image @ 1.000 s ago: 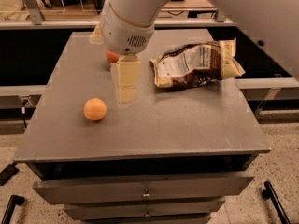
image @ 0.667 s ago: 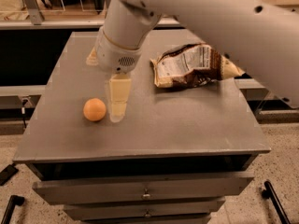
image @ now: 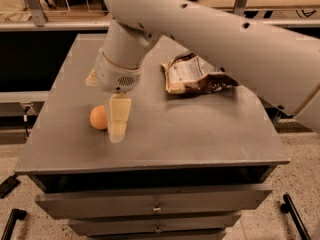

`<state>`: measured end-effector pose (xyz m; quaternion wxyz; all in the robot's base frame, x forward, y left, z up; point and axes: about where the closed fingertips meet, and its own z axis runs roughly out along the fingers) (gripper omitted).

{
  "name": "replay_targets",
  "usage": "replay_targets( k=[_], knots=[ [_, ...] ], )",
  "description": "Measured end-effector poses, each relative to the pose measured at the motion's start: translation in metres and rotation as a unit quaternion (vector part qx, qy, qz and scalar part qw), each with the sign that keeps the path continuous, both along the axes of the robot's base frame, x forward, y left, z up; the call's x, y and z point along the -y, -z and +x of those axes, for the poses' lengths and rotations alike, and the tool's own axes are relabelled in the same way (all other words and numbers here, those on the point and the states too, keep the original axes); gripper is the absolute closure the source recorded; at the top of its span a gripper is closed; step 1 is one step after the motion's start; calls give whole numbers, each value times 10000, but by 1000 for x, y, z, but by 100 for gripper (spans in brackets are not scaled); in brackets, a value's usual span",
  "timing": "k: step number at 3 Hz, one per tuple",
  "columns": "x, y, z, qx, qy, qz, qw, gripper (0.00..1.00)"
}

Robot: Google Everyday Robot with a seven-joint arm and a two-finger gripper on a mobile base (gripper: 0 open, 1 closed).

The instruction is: Pick orange

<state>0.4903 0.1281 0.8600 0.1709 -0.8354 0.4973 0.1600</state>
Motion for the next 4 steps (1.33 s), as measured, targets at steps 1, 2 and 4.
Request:
replay_targets(
  k=[1,2,4],
  knots=[
    [-11,10,-3,-125,-119,33,9998,0],
    [-11,9,-4,-116,-124,30,9999,18],
    [-13,9,-6,-105,-144,25,9998,65]
  ],
)
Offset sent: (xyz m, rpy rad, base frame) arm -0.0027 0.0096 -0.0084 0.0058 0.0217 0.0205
